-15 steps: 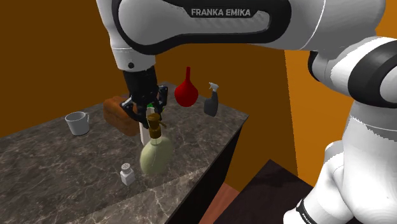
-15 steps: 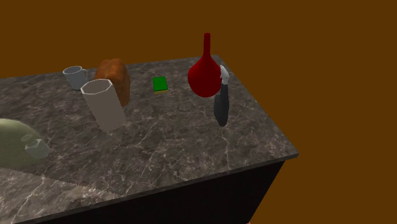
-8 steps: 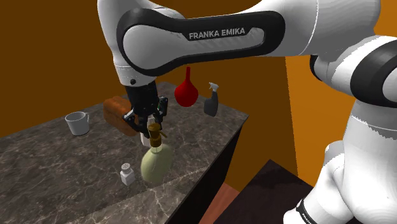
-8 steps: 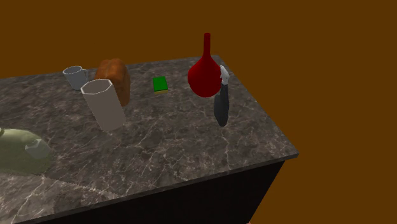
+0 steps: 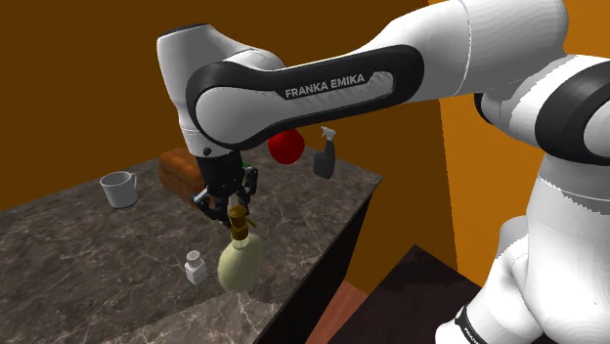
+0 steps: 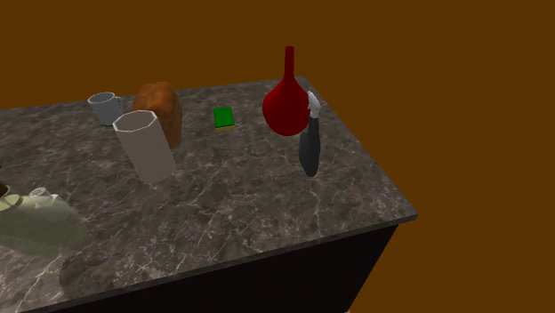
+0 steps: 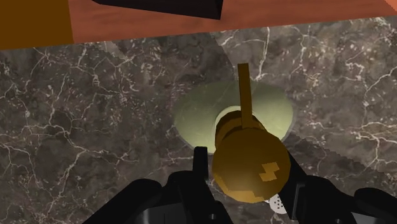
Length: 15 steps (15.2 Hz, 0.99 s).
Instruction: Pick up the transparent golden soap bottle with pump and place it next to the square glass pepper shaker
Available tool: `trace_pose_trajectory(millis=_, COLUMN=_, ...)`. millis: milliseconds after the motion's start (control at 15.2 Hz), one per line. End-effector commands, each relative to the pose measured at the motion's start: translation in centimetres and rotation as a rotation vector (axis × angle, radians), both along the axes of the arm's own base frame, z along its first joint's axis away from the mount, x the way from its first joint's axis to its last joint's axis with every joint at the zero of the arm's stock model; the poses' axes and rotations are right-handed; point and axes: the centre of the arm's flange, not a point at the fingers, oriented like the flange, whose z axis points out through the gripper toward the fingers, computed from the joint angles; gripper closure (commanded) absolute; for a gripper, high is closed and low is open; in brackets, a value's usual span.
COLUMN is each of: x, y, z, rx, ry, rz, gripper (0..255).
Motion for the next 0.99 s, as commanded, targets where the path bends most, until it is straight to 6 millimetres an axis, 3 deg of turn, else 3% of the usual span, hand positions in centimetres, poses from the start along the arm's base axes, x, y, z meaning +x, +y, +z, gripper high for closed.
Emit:
trace_pose_trajectory(millis=0, x=0.07, y=0.00, z=-1.12, rx=0.001, ry=-0.001, rz=0.000, gripper=255)
trace_pose_trajectory(millis=528, x=0.07, y=0.00, z=-1.12, rx=0.001, ry=-0.001, rz=0.000, gripper=255)
trace_pose_trajectory(millis=594, x=0.07, y=0.00, z=-1.12, rx=0.001, ry=-0.001, rz=0.000, gripper=0)
trace_pose_trajectory(millis=924, x=0.06, y=0.00, z=-1.12, rx=0.001, ry=-0.001, rz=0.000, gripper=0)
